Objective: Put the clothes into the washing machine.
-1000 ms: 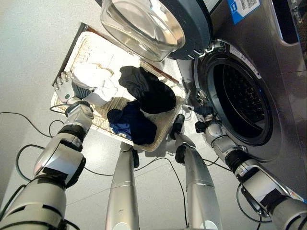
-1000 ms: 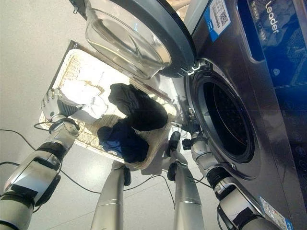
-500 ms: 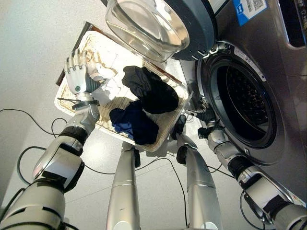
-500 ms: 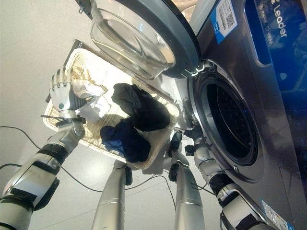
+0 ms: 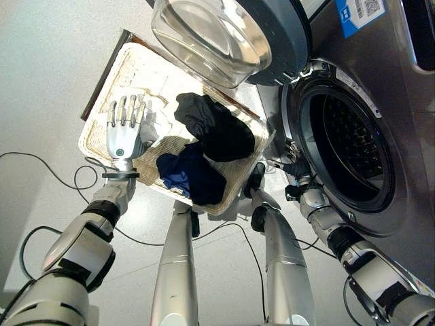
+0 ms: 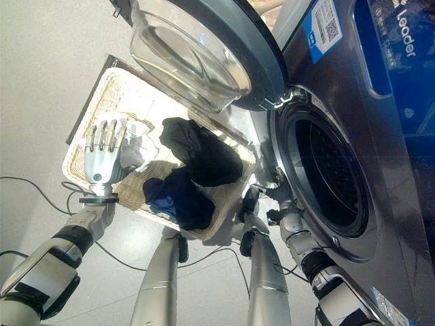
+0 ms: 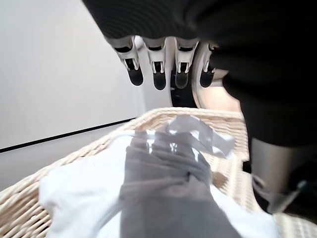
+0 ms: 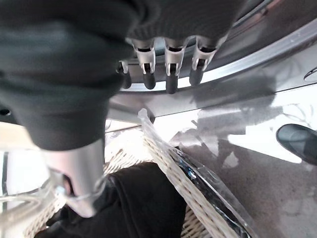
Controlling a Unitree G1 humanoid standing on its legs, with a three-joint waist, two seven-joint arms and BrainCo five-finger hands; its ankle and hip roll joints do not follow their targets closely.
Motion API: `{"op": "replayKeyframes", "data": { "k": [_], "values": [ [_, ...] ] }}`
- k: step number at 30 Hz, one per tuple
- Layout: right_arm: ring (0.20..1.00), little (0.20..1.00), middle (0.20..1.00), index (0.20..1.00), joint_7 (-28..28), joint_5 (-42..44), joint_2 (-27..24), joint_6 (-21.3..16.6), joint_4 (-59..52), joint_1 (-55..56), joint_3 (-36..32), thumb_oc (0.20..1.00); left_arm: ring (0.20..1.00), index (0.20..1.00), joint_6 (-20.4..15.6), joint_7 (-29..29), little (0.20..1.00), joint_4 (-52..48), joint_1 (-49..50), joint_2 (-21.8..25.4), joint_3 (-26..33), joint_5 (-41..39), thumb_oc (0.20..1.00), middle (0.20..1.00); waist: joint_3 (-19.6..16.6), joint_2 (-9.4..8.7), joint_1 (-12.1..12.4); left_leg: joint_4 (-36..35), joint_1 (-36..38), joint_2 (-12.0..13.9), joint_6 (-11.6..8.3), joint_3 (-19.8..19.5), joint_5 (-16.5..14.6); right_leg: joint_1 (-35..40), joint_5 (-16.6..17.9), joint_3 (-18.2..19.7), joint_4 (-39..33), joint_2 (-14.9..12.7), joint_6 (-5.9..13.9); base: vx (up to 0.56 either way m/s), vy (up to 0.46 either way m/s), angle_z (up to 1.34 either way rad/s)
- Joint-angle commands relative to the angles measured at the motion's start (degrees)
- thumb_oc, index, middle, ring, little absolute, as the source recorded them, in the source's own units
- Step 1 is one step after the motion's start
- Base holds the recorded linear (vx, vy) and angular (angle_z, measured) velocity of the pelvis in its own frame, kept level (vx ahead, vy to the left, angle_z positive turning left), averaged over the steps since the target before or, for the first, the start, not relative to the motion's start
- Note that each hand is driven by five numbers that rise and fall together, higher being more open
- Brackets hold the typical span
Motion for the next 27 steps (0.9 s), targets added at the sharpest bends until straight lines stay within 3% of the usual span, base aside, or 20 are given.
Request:
{"op": "replayKeyframes", "data": {
  "k": [1, 3, 8, 13, 18, 27],
  "values": [
    [1.000, 1.000, 1.000, 1.000, 0.8, 1.4, -4.4, -2.7, -2.1, 2.2, -1.7, 1.000, 1.000, 1.000, 2.7, -3.5, 1.000, 0.8, -0.1, 0.4, 1.5, 0.3, 1.000, 1.000, -1.1, 4.13, -0.1, 0.3, -2.5, -3.2, -0.98, 1.2, -0.3, 0.5, -1.2, -1.3, 1.4, 0.3, 6.47, 0.00, 0.031, -0.02],
    [1.000, 1.000, 1.000, 1.000, 0.8, 1.8, -4.9, -2.5, -1.9, 1.6, -1.3, 1.000, 1.000, 1.000, 4.7, -4.9, 1.000, 1.3, 0.0, 1.0, 0.7, -2.5, 1.000, 1.000, -1.1, 4.42, -0.3, 0.3, -2.8, -3.1, -1.02, 1.5, -0.2, 0.2, -1.1, -1.0, 1.1, 0.3, 6.47, 0.00, 0.045, -0.03],
    [1.000, 1.000, 1.000, 1.000, 1.5, 1.9, -5.3, -3.1, -0.6, 0.5, -1.1, 1.000, 1.000, 1.000, 5.7, -8.7, 1.000, 3.1, -1.7, 1.3, 0.1, -5.0, 1.000, 1.000, -1.1, 4.47, -0.6, 0.5, -3.9, -3.1, -1.20, 1.7, 0.1, -0.6, -0.9, -0.8, 0.9, 0.5, 6.39, -0.01, 0.014, -0.01],
    [1.000, 1.000, 1.000, 1.000, 1.6, 2.4, -5.2, -2.8, 0.5, -1.6, -0.5, 1.000, 1.000, 1.000, 7.8, -19.4, 1.000, 4.8, -4.7, 0.6, -1.5, -8.0, 1.000, 1.000, -1.1, 4.20, -1.0, -0.2, -4.6, -3.0, -1.23, 2.1, 0.8, -1.4, -0.2, -0.4, 0.2, 0.9, 6.56, 0.00, 0.000, 0.00],
    [1.000, 1.000, 1.000, 1.000, 1.3, 2.9, -4.8, -2.1, 0.8, -4.0, 0.2, 1.000, 1.000, 1.000, 13.3, -31.1, 1.000, 6.6, -7.7, -0.5, -4.5, -7.3, 1.000, 1.000, -1.1, 3.58, -1.5, -0.9, -5.4, -2.6, -1.13, 2.4, 1.5, -2.3, 0.5, -0.1, -0.5, 1.4, 6.79, 0.00, 0.000, 0.00],
    [1.000, 1.000, 1.000, 1.000, 0.4, 4.2, -3.9, -2.7, 0.5, -6.4, 1.3, 1.000, 1.000, 1.000, 18.1, -42.3, 1.000, 8.2, -11.7, -2.1, -9.4, -6.1, 1.000, 1.000, -1.1, 2.60, -2.2, -2.3, -6.5, -2.2, -1.27, 2.8, 2.5, -3.4, 1.8, 0.3, -1.7, 2.1, 7.36, 0.00, 0.003, 0.00]
  ]
}}
